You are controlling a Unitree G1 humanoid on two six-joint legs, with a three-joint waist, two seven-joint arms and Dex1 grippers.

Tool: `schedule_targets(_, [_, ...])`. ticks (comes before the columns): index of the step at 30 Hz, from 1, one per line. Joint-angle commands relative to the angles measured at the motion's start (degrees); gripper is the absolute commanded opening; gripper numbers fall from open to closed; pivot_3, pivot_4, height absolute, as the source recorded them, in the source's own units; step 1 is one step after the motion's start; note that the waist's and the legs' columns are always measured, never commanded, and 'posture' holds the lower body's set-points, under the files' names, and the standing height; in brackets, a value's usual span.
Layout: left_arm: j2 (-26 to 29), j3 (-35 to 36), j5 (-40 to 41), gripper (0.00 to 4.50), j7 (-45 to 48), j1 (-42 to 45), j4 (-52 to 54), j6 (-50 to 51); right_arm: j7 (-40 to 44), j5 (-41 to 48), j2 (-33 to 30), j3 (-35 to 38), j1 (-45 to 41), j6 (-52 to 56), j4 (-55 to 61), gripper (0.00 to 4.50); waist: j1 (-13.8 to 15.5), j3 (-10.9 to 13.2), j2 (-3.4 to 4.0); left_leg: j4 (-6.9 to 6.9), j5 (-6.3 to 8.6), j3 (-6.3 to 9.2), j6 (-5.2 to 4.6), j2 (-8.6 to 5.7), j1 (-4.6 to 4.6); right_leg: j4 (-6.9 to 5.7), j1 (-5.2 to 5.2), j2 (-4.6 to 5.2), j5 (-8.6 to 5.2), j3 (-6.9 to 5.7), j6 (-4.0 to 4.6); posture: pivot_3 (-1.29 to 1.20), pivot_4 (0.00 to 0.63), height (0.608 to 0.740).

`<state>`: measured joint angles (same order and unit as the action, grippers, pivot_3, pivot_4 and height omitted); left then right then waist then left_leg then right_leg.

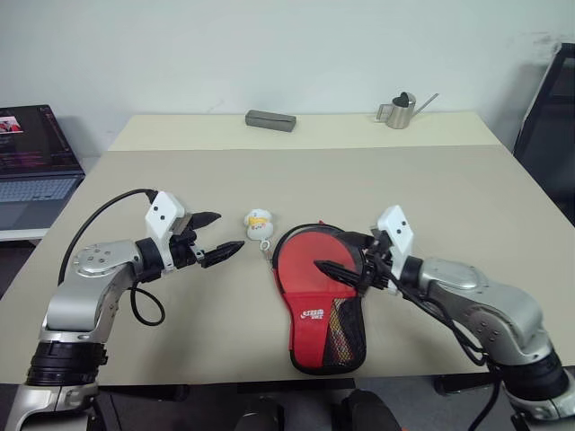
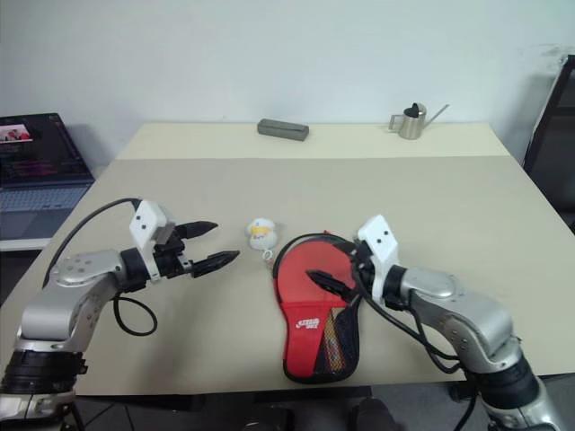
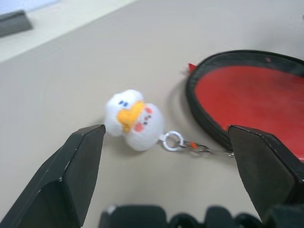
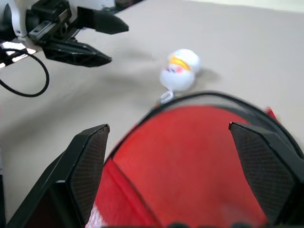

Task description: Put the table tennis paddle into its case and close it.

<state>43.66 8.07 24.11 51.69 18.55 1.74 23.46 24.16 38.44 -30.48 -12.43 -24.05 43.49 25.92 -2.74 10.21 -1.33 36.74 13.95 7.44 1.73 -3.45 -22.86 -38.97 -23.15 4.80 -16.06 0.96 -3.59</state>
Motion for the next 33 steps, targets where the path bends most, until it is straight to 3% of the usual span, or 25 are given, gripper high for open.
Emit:
schedule_targets(1, [0.3, 3.4, 0.4, 4.50, -1.6, -0.6, 1.3, -0.6, 7.0, -5.4, 2.3, -2.6, -4.5, -8.0, -5.1, 4.39, 0.0, 0.0, 0.00, 0.00, 0.00, 0.00, 0.00, 0.00, 0.00, 0.00, 0.00, 0.00, 0.01, 0.00, 0.01, 0.00, 0.150, 0.740])
schedule_targets(8, [0.6, 5.6, 1.4, 4.50, -2.5, -1.4, 2.2, 0.6, 19.2, -10.9, 4.1, -6.3, -10.2, -12.3, -15.4, 4.39, 0.2, 0.0, -0.01, 0.01, 0.00, 0.05, 0.02, -0.01, -0.01, 0.01, 0.00, 0.00, 0.01, -0.04, 0.02, 0.00, 0.150, 0.740])
schedule_targets(20, [1.8, 6.4, 1.0, 4.50, -2.6, -2.6, 3.3, 1.4, 26.4, -21.2, 6.5, -10.4, -12.8, -16.1, -25.6, 4.39, 0.2, 0.0, -0.01, 0.02, -0.01, 0.05, 0.06, 0.00, 0.00, -0.01, -0.02, 0.00, 0.04, -0.03, 0.06, 0.00, 0.150, 0.740])
schedule_targets(33, [-6.5, -5.8, -9.6, 4.50, -6.5, 15.0, -13.3, -2.2, 25.9, -31.4, 8.5, -11.5, -10.0, -23.4, -31.2, 4.39, 0.9, 0.0, -0.03, 0.09, -0.10, 0.11, 0.20, -0.05, -0.04, -0.04, -0.02, -0.01, 0.09, -0.10, 0.04, 0.00, 0.150, 0.740])
